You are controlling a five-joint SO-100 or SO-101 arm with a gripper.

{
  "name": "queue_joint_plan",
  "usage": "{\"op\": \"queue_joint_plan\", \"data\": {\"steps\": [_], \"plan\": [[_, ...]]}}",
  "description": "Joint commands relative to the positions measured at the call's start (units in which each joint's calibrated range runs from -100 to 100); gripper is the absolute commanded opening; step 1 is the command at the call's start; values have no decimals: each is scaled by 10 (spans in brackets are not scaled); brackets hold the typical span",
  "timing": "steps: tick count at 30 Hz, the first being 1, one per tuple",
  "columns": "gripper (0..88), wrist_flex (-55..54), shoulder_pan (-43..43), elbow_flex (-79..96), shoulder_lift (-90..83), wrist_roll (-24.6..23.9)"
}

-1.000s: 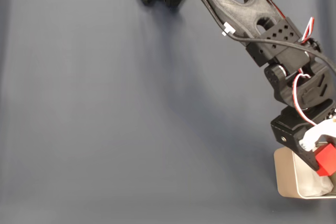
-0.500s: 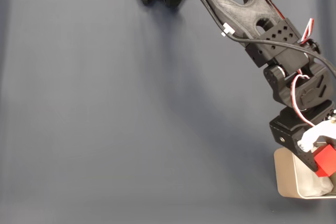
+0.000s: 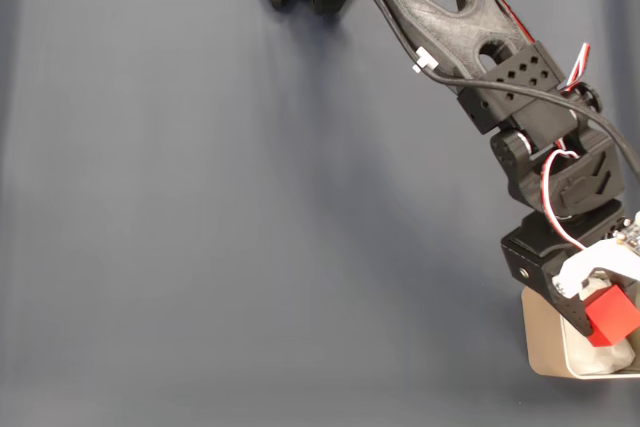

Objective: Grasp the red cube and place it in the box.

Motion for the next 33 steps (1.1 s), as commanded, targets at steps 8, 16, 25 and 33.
{"op": "queue_joint_plan", "data": {"steps": [8, 16, 25, 33], "plan": [[345, -15, 8, -31, -15, 11], [420, -19, 7, -41, -13, 19], [442, -22, 7, -41, -12, 25], [438, -27, 8, -42, -11, 24]]}}
